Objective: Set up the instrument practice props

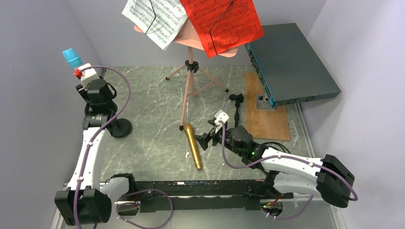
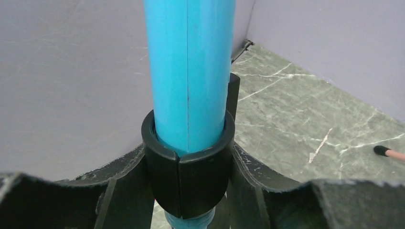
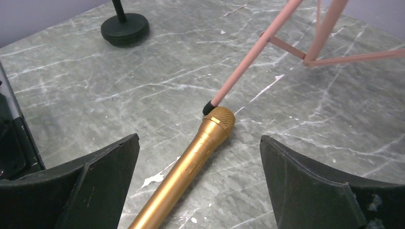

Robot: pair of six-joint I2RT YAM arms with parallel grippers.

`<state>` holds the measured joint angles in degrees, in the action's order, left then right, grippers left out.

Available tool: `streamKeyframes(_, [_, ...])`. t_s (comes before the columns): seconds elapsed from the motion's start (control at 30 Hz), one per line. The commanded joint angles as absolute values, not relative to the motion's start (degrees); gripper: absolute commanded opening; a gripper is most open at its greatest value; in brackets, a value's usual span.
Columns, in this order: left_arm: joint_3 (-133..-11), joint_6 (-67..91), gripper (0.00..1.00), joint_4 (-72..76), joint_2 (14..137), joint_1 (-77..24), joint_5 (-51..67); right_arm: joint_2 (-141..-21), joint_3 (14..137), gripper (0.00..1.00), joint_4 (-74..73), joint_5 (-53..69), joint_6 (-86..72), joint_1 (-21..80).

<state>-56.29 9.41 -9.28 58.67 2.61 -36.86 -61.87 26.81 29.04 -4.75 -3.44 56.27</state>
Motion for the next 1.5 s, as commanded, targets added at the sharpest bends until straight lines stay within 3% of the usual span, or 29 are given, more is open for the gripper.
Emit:
streamKeyframes(0.0, [-62.51,13.90,0.00,3.37,60.96,4.29,-31.45,-58.99,27.07,1.00,25.46,-9.58,-4.53,55.65])
streamKeyframes(0.33, [-56.35,7.63,0.01,22.23,66.89,5.62,-25.25,-54.71,29.53,1.00,15.62,-15.08,-6.45,53.52])
streamKeyframes(0.43, [-54.47,8.89,0.18,22.74,67.62,5.57,-23.36,-53.89,28.69,1.00,16.65,-14.94,-6.55,52.82])
streamKeyframes(0.53, [-55.79,8.22,0.20,19.36,68.47,5.62,-20.42,-54.00,28.63,1.00,16.63,-14.39,-6.67,52.40])
streamKeyframes(0.63, [-55.93,7.85,0.39,18.09,68.42,5.53,-19.84,-53.99,29.18,1.00,15.63,-14.22,-6.68,52.14])
streamKeyframes(0.7, [-56.39,9.26,0.59,15.98,67.73,5.53,-20.44,-53.54,29.71,1.00,14.44,-14.47,-6.68,51.91])
streamKeyframes(0.77, [-60.23,13.19,0.83,4.82,67.64,5.49,-21.72,-53.00,30.47,1.00,13.00,-14.75,-6.61,51.65])
streamKeyframes(0.83, [-65.60,16.90,0.97,-6.36,68.05,5.53,-21.40,-52.49,31.75,1.00,11.05,-15.21,-6.30,51.47])
streamKeyframes(0.97, [-67.50,22.92,0.99,-19.03,65.05,5.47,-18.91,-52.00,33.92,1.00,8.27,-15.81,-5.22,50.95])
streamKeyframes(1.23, [-55.61,29.59,0.99,-33.16,44.95,5.28,-20.02,-57.22,40.61,1.00,-1.84,-23.43,-8.22,47.85])
streamKeyframes(1.47, [-49.19,25.37,0.99,-34.80,41.46,3.97,5.22,-74.78,60.24,1.00,-28.72,-39.09,-21.50,43.32])
